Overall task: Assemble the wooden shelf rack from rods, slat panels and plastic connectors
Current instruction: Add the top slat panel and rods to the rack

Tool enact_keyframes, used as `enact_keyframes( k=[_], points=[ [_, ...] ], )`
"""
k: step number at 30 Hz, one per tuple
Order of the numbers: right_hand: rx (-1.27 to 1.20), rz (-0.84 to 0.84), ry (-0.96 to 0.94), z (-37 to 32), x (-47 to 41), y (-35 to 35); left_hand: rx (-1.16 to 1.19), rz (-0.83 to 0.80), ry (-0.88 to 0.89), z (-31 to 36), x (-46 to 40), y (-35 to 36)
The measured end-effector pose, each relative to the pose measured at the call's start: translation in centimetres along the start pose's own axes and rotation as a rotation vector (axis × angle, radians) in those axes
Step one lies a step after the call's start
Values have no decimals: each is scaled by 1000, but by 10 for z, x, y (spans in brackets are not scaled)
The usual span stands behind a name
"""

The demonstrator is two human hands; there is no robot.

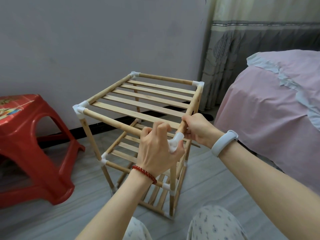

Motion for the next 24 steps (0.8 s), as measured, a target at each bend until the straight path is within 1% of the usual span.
enact_keyframes(
  k=[2,8,11,13,16,18,21,24],
  points=[
    [-30,1,-9,-5,0,-2,-6,-29,-4,0,-1,0],
    [19,-51,-41,-8,5,1,-101,-158,-92,-8,2,8],
    [26,-57,-54,-7,6,-1,-194,-272,-135,-11,2,15],
    [43,-50,-49,-5,6,-3,-212,-325,-179,-9,-1,15],
    [52,-22,-16,0,7,-9,-254,-508,-308,-15,-3,26],
    [33,-13,5,2,7,-10,-274,-578,-348,-21,-3,32],
    [-20,-25,34,5,7,-4,-249,-569,-376,-21,-7,33],
    [-60,-73,28,3,8,7,-183,-461,-314,-16,-7,27]
  ],
)
Point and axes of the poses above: each hand's wrist, its own x-axis away from the middle knuckle, its own y-axis out of the palm, z = x × y, the point moved 10 cm from there along -x, towards the middle knuckle, and after that the axes turned 11 degrees about x, right-handed, at the moved point
